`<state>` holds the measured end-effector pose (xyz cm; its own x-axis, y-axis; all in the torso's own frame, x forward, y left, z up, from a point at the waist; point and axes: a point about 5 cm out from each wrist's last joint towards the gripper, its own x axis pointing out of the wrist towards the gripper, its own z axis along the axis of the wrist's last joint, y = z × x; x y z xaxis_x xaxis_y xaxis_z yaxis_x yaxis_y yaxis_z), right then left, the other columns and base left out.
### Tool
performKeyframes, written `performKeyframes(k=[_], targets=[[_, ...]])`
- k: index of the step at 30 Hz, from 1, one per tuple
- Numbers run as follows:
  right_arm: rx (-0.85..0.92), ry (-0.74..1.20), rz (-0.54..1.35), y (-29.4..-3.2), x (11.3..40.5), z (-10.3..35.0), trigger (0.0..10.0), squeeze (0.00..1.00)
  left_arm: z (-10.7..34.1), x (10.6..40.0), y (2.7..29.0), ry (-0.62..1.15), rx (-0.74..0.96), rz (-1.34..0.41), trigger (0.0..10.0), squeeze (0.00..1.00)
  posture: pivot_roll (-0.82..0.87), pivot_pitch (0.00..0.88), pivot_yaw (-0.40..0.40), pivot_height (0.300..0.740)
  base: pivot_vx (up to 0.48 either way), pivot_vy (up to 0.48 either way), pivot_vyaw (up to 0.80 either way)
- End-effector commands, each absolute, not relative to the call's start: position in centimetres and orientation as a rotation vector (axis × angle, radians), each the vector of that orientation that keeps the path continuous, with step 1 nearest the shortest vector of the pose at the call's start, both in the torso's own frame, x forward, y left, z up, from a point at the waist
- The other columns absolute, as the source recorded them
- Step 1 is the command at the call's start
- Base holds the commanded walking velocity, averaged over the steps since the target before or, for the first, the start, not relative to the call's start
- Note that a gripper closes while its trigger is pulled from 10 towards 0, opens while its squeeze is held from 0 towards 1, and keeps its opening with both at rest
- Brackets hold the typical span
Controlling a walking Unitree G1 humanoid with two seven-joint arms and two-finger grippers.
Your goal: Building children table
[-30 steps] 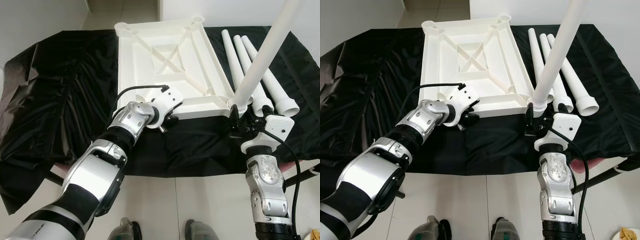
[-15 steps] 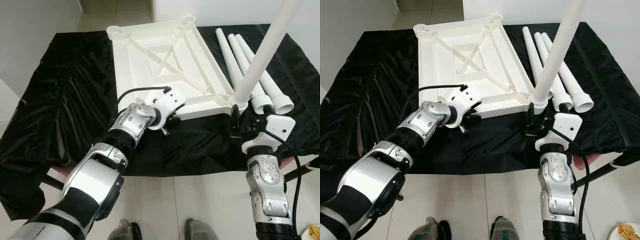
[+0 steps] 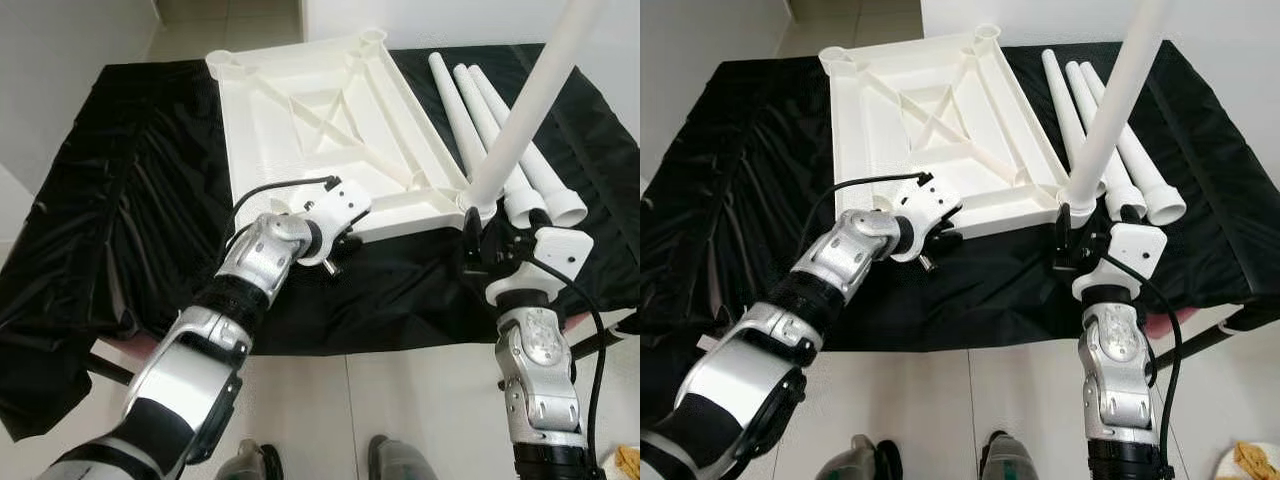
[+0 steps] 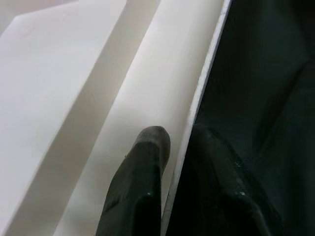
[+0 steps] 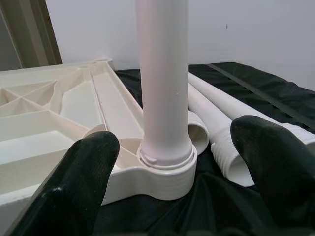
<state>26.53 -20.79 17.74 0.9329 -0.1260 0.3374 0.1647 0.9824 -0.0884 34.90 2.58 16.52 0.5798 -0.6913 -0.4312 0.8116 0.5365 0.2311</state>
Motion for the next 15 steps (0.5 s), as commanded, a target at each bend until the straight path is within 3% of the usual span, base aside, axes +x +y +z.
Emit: performKeyframes(k=[1, 15], targets=[[-0.122, -0.332, -0.146, -20.9, 26.5, 17.8, 10.0, 0.0, 13.9, 35.2, 5.3, 0.405, 0.433, -0.624, 10.0, 0.0, -0.1, 0.133, 0.073, 0.74, 0.0, 0.0, 0.0], [-0.151, -0.35, -0.13, -21.3, 27.4, 18.4, 10.0, 0.0, 14.2, 31.4, 4.4, 0.404, 0.412, -0.661, 10.0, 0.0, -0.09, 0.136, 0.065, 0.74, 0.0, 0.0, 0.0]])
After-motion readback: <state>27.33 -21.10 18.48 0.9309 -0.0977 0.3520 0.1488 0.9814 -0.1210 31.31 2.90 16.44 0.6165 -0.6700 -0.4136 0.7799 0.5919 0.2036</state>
